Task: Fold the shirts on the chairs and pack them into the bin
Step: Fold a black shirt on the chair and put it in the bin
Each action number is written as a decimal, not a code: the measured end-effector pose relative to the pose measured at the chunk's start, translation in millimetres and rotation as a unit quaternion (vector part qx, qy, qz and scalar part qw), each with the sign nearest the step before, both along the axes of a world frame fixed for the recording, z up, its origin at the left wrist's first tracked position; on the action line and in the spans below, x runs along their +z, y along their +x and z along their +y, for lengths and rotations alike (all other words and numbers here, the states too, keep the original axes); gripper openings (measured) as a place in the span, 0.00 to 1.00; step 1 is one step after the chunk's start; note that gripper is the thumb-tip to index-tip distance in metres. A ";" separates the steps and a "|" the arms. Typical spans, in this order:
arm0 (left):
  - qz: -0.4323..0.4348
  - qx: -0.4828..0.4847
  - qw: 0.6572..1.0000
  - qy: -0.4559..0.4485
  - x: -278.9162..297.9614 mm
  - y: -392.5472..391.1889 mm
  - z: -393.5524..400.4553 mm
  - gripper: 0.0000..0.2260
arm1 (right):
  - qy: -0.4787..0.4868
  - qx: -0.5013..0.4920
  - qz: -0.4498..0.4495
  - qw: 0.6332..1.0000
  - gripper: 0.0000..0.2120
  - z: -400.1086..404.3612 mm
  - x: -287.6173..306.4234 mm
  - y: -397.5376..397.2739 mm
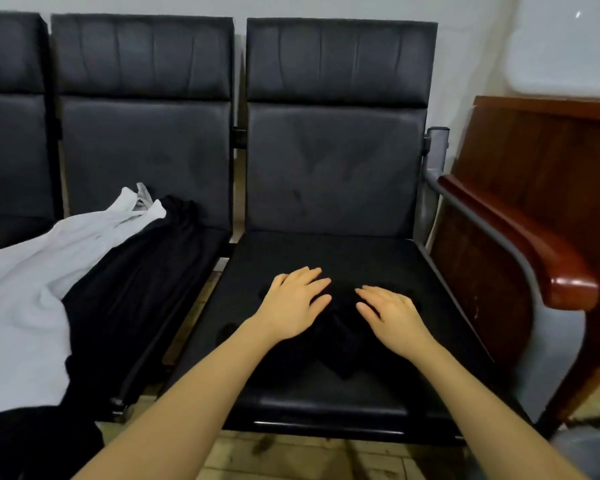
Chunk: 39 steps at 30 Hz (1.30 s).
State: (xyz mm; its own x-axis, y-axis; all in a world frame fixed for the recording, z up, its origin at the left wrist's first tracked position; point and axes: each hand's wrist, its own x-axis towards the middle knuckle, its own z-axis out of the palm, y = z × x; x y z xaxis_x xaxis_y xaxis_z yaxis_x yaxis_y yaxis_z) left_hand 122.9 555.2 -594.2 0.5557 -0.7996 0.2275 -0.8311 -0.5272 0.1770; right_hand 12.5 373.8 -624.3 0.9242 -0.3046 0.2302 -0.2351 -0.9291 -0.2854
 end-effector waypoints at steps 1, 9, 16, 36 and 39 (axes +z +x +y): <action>0.009 0.000 1.000 0.018 -6.0 -0.9 -1.2 0.21 | -0.006 -0.012 0.036 0.999 0.22 -3.2 -8.2 -2.9; 0.105 0.053 0.991 0.065 -51.3 10.9 10.3 0.22 | 0.056 -0.039 0.074 0.995 0.23 -27.9 -21.9 0.7; 0.076 0.083 0.992 -0.062 -39.7 10.5 1.0 0.19 | 0.066 -0.021 -0.121 0.990 0.12 -18.7 -18.2 3.6; 0.118 -0.016 0.980 -0.160 -41.3 0.3 -37.5 0.11 | 0.109 -0.037 -0.124 0.986 0.06 -31.6 -11.7 -13.1; 0.164 -0.019 0.957 -0.238 -31.8 1.8 -32.0 0.11 | 0.097 -0.028 -0.187 0.977 0.08 -26.7 -0.9 -13.8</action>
State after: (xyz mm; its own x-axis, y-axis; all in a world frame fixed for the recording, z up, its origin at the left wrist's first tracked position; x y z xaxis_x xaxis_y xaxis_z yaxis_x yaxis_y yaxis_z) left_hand 124.6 523.2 -626.0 0.6329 -0.6697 0.3886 -0.7060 -0.2931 0.6447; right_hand -1.3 347.1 -625.2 0.7670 -0.4238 0.4817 -0.1290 -0.8373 -0.5313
